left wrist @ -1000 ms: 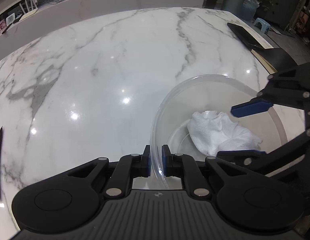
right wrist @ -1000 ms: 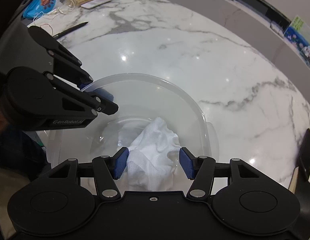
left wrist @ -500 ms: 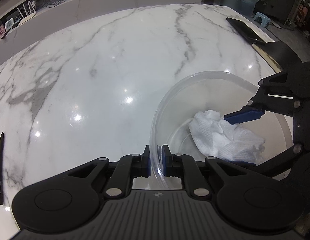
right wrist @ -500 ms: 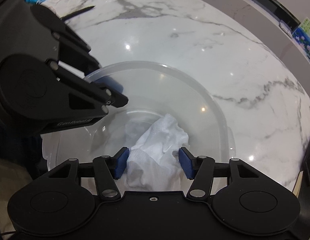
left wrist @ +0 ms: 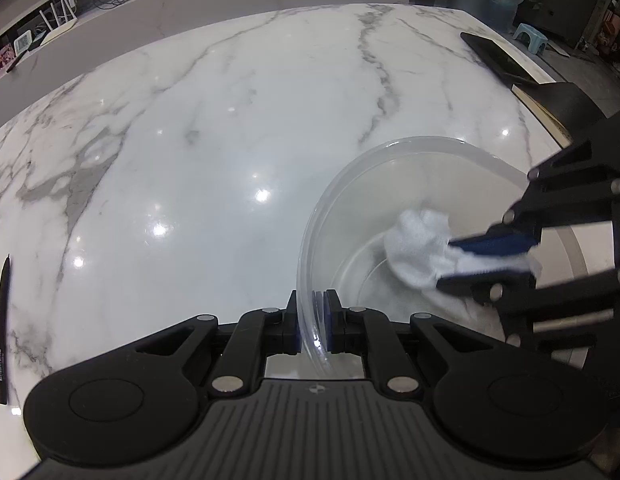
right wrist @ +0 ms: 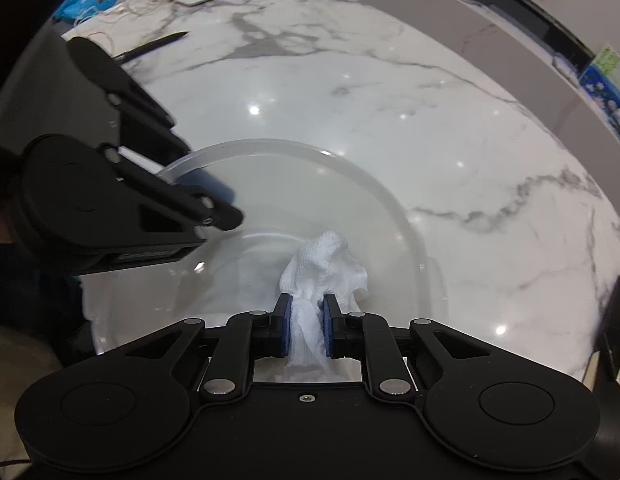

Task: Clean bowl
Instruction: 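Close the right gripper on the white cloth inside the bowl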

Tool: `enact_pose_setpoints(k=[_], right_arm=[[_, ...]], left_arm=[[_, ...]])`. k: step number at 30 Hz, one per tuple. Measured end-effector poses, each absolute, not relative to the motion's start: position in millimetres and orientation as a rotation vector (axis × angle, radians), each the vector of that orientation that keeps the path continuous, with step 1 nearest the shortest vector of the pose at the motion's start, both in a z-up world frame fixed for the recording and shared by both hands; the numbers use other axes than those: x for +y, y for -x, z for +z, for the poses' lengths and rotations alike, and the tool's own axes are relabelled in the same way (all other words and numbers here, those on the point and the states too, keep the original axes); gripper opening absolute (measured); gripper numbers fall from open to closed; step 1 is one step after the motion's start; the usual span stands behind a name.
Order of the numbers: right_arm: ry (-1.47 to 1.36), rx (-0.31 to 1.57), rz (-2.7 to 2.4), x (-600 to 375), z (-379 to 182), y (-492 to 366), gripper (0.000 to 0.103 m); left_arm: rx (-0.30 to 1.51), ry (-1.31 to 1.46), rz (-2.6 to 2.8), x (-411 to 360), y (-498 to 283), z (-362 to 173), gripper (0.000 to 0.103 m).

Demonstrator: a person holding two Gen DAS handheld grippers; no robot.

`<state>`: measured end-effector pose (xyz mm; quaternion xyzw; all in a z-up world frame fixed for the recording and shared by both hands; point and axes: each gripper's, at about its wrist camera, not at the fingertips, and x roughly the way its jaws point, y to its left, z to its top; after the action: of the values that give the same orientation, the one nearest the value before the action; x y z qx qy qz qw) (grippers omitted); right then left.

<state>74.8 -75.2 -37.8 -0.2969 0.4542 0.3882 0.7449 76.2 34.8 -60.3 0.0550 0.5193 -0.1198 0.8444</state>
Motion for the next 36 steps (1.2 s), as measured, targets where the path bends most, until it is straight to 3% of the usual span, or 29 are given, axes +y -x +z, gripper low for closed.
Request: enact_pose_setpoints(k=[10,36], right_arm=[[0.582,1.083,0.993,-62,-41,-63,0.013],[0.610,0.955,0.921,-54,-49,-83,0.012]], left_arm=[[1.097,-0.110,-0.250,38,-77,-59,0.009],[1.101,-0.119,-0.261,40,-77,-60,0.008]])
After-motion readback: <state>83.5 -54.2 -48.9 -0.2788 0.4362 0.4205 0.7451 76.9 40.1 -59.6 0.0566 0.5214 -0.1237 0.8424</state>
